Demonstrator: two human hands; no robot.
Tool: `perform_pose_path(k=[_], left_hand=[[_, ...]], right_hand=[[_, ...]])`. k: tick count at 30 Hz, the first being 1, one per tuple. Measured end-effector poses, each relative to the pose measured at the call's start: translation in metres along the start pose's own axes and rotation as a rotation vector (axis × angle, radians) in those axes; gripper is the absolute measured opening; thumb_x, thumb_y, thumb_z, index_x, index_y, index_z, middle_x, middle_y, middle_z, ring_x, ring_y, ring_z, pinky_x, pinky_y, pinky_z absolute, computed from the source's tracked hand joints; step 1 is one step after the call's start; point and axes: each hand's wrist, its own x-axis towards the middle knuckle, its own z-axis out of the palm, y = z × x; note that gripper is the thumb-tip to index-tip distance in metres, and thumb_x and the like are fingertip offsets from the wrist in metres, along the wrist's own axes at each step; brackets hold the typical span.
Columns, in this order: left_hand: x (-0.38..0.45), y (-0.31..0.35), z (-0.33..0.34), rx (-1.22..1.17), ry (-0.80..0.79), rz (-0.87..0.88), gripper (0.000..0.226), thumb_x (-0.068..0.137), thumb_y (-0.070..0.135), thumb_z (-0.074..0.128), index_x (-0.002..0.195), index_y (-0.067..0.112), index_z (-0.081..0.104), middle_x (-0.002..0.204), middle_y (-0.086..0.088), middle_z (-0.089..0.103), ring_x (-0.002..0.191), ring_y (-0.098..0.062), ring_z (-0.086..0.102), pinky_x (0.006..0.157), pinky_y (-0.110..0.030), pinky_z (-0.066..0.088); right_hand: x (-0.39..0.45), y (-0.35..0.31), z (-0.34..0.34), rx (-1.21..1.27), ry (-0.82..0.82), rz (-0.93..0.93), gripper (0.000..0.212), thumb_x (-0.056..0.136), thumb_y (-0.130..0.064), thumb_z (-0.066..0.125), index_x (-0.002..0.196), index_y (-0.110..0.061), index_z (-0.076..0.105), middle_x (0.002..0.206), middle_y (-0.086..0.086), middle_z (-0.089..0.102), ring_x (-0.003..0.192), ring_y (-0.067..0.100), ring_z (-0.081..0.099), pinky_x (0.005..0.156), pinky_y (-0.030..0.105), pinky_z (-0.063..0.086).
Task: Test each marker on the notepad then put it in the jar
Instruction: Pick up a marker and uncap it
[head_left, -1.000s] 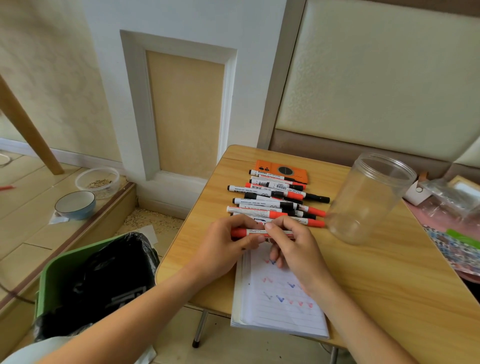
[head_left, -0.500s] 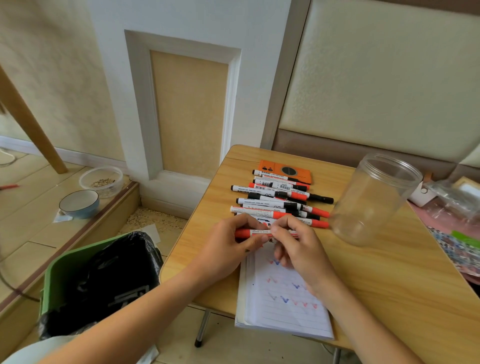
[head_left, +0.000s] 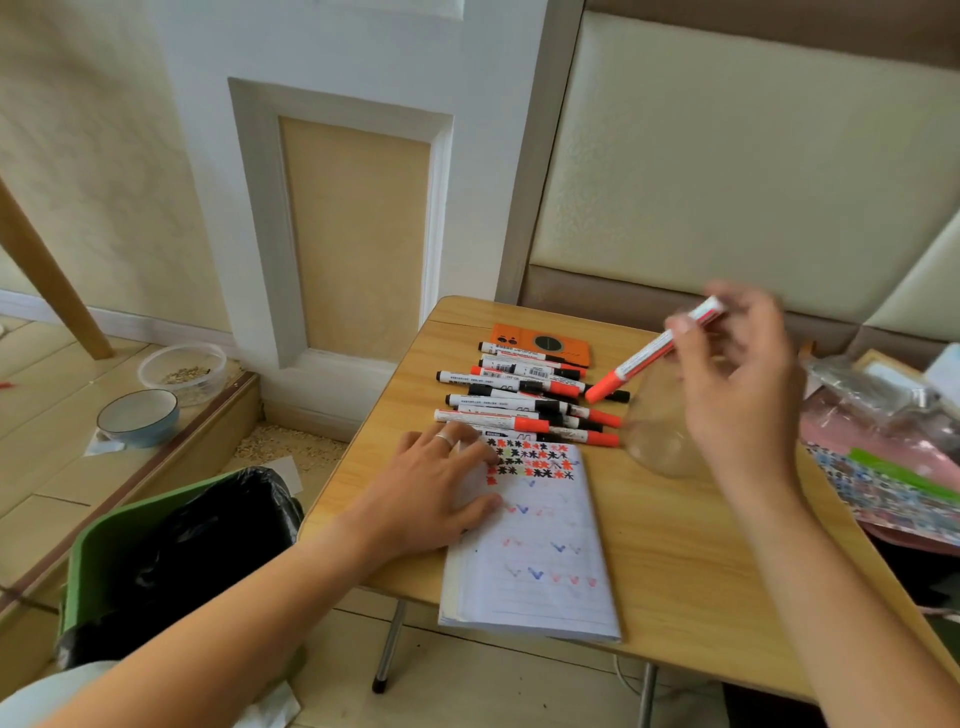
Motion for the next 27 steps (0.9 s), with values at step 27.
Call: perform_pose_path(k=[27], left_hand=[[-0.005,0.006,0.001,-0.032,-0.031,-0.059,0.049,0.098,0.066,0.037,0.139,0.042,0.045,0.149,0.01,0.041,0.138,-0.01,0.036,0.113,-0.035,0.026]], right_hand=[[0.051,0.039,-0.01,-0.765,-0.184,0.0,0.023,0.103,-0.02,0.049,0.095,-0.012,0.069,0.085,0.013,0.07,0.089,0.038,0.065,0.095,0.045,0.039]])
